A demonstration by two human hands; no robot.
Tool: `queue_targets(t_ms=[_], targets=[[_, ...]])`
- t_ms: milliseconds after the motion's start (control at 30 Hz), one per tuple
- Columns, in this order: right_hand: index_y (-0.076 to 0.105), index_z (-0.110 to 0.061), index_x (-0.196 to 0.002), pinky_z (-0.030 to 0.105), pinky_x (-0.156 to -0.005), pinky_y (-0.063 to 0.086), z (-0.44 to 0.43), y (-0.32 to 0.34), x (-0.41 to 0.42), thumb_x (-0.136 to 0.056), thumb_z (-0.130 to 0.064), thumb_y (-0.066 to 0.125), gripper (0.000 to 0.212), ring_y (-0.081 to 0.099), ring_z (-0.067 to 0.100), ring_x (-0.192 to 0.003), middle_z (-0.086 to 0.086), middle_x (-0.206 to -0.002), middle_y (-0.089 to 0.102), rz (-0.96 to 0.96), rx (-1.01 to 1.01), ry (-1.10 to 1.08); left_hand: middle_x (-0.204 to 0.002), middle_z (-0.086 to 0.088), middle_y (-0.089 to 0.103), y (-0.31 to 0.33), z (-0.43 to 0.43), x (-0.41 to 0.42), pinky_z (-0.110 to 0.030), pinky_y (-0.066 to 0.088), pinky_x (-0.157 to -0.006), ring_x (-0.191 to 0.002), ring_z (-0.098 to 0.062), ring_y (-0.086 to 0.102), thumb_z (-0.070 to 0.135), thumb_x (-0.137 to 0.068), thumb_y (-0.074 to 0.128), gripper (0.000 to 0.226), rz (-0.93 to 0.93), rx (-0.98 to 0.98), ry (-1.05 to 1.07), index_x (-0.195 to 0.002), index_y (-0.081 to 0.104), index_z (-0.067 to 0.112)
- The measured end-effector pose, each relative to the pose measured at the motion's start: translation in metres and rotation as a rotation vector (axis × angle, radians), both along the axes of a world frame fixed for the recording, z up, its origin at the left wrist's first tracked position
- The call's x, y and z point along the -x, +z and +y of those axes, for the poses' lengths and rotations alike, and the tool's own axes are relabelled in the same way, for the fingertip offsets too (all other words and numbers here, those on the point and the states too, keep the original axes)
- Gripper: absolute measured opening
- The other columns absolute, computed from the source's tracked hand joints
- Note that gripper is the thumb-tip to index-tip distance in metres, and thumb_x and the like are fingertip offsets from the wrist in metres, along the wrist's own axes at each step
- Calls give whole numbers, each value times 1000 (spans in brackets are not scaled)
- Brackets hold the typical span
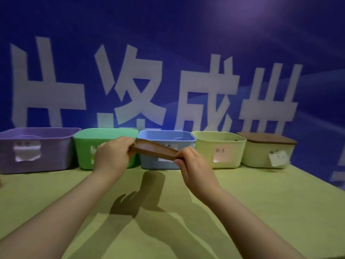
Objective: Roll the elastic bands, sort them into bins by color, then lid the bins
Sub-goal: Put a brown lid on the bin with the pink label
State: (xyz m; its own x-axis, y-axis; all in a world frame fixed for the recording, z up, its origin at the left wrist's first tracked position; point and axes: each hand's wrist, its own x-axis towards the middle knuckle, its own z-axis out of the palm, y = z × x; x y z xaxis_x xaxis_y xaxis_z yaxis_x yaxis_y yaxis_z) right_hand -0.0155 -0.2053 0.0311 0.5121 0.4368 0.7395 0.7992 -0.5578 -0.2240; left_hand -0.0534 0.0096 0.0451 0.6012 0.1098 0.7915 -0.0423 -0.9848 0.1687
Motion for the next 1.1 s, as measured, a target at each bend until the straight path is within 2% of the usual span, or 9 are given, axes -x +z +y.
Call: queue_targets(t_ms=[200,333,400,433,500,567,733,900,1100], targets=[[57,-16,-110,18,-75,35,-68,-10,-16,-92,-25,55,21,44,5,-87,-11,-96,51,-19,-69,-87,-69,-10,61,0,-62,-46,-29,29,-49,-58,-34,51,15,-82,41,21,-9,-37,-75,-76,61,11],[61,-15,-105,27,-61,44,-98,-22,-36,-87,-16,55,19,59,22,-78,0,-91,64,-99,-113,-194,-63,-9,61,2,-95,-67,-25,20,-47,-52,-31,51,21,-83,44,23,-42,-109,-158,-71,59,10],[63,-12,-99,29,-59,48,-111,-25,-45,-85,-12,53,18,59,21,-73,3,-86,66,-143,-207,-226,-75,-9,65,3,-111,-78,-27,27,-53,-64,-30,57,22,-91,48,18,-14,-62,-202,-83,61,11],[63,-12,-99,22,-63,48,-116,-25,-49,-85,-9,53,17,58,15,-73,-1,-85,65,-161,-257,-224,-86,-9,67,3,-119,-86,-28,31,-57,-73,-30,60,23,-92,51,15,4,-27,-225,-96,61,13],[62,-17,-97,8,-67,41,-125,-21,-54,-86,-2,53,21,52,4,-74,-17,-80,58,-139,-371,-206,-108,-9,65,7,-134,-101,-31,41,-64,-90,-29,62,29,-93,51,39,14,36,-234,-129,48,16],[57,-28,-93,6,-66,39,-133,-16,-62,-88,2,50,31,51,-2,-75,-25,-77,52,-33,-480,-201,-128,-7,56,12,-147,-117,-35,48,-73,-103,-28,59,35,-93,49,60,55,74,-197,-145,24,19],[51,-32,-90,20,-62,45,-155,0,-92,-94,-7,47,25,52,3,-70,-14,-79,55,83,-720,-187,-143,-7,41,3,-174,-162,-39,48,-86,-120,-29,49,40,-92,50,73,246,162,-218,-148,8,23],[49,-29,-99,13,-62,43,-172,22,-129,-97,-19,46,10,54,-1,-81,-16,-88,55,275,-929,-158,-155,-5,17,-17,-189,-205,-43,45,-98,-130,-29,39,52,-88,50,82,425,87,-162,-147,-2,29],[54,-27,-96,31,-83,53,-186,21,-183,-96,-17,47,12,59,7,-88,-10,-92,61,476,-1139,-148,-155,-4,-12,-27,-195,-229,-44,35,-105,-138,-33,21,57,-80,59,100,416,68,-143,-145,-12,33]])
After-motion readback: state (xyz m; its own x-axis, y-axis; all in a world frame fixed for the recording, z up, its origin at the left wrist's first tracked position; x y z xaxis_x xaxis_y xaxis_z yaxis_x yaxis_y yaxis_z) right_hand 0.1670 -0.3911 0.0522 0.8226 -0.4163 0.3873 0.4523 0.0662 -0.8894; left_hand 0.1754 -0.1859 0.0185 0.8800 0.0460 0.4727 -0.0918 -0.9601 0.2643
